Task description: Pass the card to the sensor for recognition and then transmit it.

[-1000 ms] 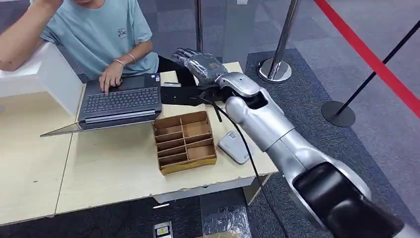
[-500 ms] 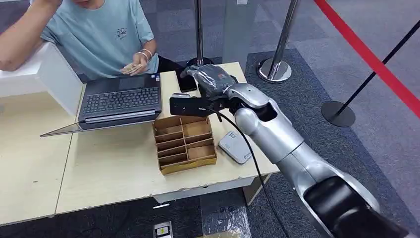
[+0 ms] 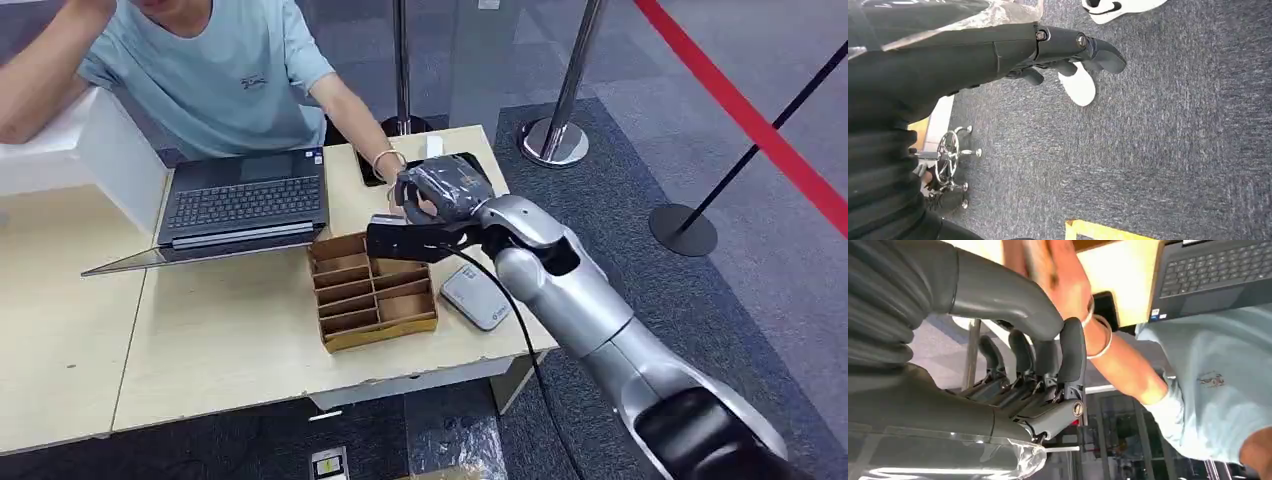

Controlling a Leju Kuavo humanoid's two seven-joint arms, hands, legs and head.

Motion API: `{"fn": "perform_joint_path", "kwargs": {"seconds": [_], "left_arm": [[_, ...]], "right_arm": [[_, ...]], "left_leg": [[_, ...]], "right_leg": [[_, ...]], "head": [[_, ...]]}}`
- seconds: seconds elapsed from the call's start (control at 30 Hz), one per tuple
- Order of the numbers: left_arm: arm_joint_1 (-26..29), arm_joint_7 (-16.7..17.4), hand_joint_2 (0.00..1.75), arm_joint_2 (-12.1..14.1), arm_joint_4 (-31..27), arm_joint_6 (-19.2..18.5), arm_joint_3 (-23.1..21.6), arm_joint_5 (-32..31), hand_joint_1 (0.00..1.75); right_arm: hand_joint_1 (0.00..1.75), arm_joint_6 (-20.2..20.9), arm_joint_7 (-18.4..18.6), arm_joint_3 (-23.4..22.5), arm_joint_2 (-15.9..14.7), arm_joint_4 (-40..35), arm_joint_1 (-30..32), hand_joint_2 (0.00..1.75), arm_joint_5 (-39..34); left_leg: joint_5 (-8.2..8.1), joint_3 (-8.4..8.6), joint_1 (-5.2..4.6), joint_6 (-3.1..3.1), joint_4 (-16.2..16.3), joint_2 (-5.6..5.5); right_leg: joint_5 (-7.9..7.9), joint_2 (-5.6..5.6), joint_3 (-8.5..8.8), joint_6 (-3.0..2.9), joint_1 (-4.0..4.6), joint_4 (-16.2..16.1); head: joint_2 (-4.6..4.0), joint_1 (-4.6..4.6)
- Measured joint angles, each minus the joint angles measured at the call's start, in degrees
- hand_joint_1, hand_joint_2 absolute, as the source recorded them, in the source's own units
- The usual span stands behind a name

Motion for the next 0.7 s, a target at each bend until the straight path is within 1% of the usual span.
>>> {"fn": "perform_joint_path", "kwargs": {"seconds": [0.07, 0.17, 0.23, 0.27, 0.3, 0.5, 0.57, 0.6, 0.7], "left_arm": [[0.0, 0.0, 1.75, 0.1, 0.0, 0.0, 0.0, 0.0, 0.00], [0.0, 0.0, 1.75, 0.1, 0.0, 0.0, 0.0, 0.0, 0.00], [0.0, 0.0, 1.75, 0.1, 0.0, 0.0, 0.0, 0.0, 0.00], [0.0, 0.0, 1.75, 0.1, 0.0, 0.0, 0.0, 0.0, 0.00], [0.0, 0.0, 1.75, 0.1, 0.0, 0.0, 0.0, 0.0, 0.00], [-0.1, -0.5, 1.75, 0.1, 0.0, 0.0, 0.0, 0.0, 0.00], [-0.1, -0.6, 1.75, 0.1, 0.0, 0.0, 0.0, 0.0, 0.00], [-0.1, -0.6, 1.75, 0.1, 0.0, 0.0, 0.0, 0.0, 0.00], [-0.1, -0.6, 1.75, 0.2, 0.0, 0.0, 0.0, 0.0, 0.00]], "right_arm": [[1.17, 0.0, 0.0, 0.0, -0.1, -0.2, 0.4, 1.75, 0.0], [1.13, 0.0, 0.0, 0.0, -0.3, -0.3, 0.6, 1.75, 0.0], [0.98, 0.0, 0.0, 0.0, -0.4, -0.3, 0.6, 1.75, 0.0], [0.98, 0.0, 0.0, 0.0, -0.5, -0.3, 0.6, 1.75, 0.0], [0.94, 0.0, 0.0, 0.0, -0.5, -0.3, 0.7, 1.75, 0.0], [0.96, -0.2, -0.2, 0.0, -0.5, -0.2, 1.5, 1.75, 0.0], [0.91, -0.3, -0.4, 0.0, -0.5, 0.1, 1.7, 1.75, 0.0], [0.84, -0.3, -0.5, 0.0, -0.5, 0.2, 1.9, 1.75, 0.0], [0.82, -0.3, -0.7, 0.0, -0.5, 0.6, 2.2, 1.75, 0.0]], "left_leg": [[0.00, -0.01, 0.00, 0.00, 0.0, 0.00], [0.00, -0.01, 0.00, 0.00, 0.0, 0.00], [0.00, -0.01, 0.00, 0.00, 0.0, 0.00], [0.00, -0.01, 0.00, 0.00, 0.0, 0.00], [0.00, -0.01, 0.00, 0.00, 0.0, 0.00], [0.00, -0.02, 0.01, 0.00, 0.0, 0.00], [0.00, -0.02, 0.01, 0.00, 0.0, 0.00], [0.00, -0.02, 0.01, 0.00, 0.0, 0.00], [0.00, -0.03, 0.01, 0.00, 0.0, 0.00]], "right_leg": [[0.00, 0.00, 0.00, 0.00, 0.00, 0.0], [0.00, 0.00, 0.00, 0.00, 0.00, 0.0], [0.00, 0.00, 0.00, 0.00, 0.00, 0.0], [0.00, 0.00, 0.00, 0.00, 0.00, 0.0], [0.00, 0.00, 0.00, 0.00, 0.00, 0.0], [0.00, 0.00, 0.00, 0.00, 0.00, 0.0], [0.00, 0.00, 0.00, 0.00, 0.00, 0.0], [0.00, 0.00, 0.00, 0.00, 0.00, 0.0], [-0.01, 0.00, 0.00, 0.00, 0.00, 0.0]], "head": [[0.00, 0.00], [0.00, -0.02], [0.00, -0.02], [0.00, -0.02], [0.00, -0.02], [0.00, -0.02], [0.00, -0.02], [0.00, -0.02], [0.00, 0.00]]}}
